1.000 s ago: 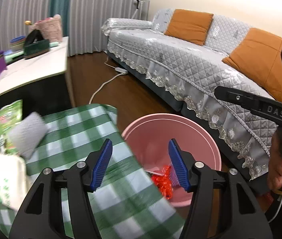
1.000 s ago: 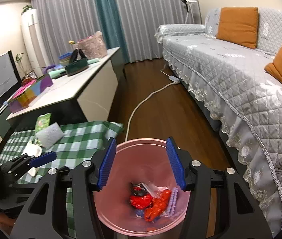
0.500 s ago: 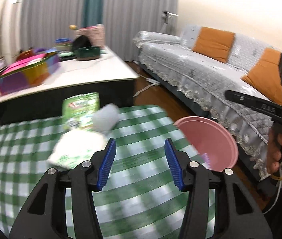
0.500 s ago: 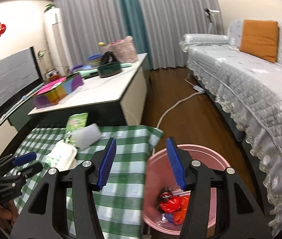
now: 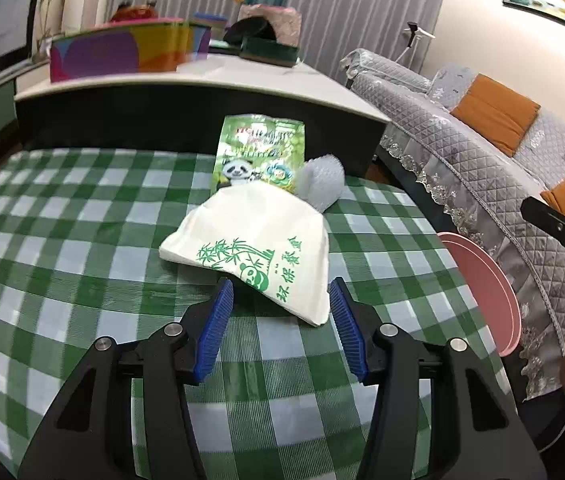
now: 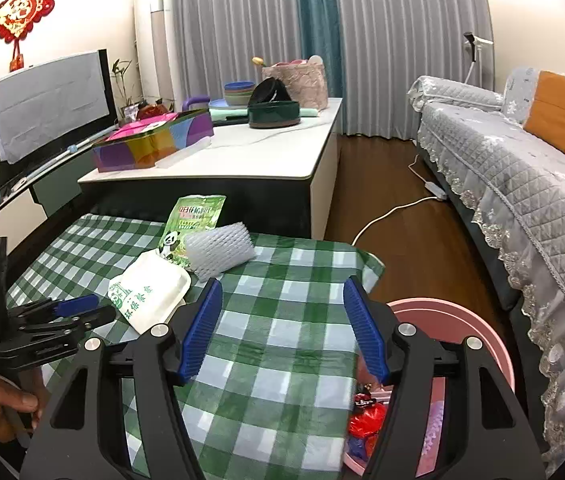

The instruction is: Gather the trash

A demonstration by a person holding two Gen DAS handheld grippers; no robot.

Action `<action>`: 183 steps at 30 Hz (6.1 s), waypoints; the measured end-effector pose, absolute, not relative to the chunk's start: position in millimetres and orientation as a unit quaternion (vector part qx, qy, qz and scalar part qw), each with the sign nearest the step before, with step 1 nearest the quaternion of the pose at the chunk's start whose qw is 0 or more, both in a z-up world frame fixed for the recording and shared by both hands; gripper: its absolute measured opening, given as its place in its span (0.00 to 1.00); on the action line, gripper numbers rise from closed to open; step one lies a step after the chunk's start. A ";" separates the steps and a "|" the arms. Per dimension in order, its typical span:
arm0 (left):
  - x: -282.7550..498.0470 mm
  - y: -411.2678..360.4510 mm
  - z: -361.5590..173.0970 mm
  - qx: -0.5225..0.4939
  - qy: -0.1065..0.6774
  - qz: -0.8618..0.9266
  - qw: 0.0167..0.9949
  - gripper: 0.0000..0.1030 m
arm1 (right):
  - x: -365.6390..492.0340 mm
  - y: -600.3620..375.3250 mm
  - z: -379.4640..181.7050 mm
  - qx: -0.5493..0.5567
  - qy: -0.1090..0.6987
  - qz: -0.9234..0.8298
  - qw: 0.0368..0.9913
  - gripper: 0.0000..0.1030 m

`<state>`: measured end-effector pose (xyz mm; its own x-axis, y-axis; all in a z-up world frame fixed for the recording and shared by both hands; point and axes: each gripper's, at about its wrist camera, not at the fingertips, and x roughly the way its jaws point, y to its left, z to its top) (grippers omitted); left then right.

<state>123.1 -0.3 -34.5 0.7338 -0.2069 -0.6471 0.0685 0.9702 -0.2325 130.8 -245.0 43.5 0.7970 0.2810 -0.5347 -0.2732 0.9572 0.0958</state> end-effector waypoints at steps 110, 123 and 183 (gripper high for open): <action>72.7 -15.5 24.1 -0.033 0.300 -0.088 0.949 0.05 | 85.2 -251.6 69.6 0.010 0.248 0.134 0.959 0.12; 80.9 -46.2 25.3 -0.024 0.300 -0.115 0.947 0.05 | 86.4 -290.7 71.0 0.021 0.243 0.090 0.966 0.12; 167.0 -241.6 -2.0 0.027 0.353 -0.296 0.887 0.24 | 122.5 -413.8 21.5 0.062 0.302 -0.011 0.951 0.42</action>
<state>167.0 -241.6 -2.0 0.5763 -0.5053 -0.6423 0.5436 0.8239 -0.1604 122.5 -413.8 21.5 0.8171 0.0172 -0.5763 0.0575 0.9921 0.1113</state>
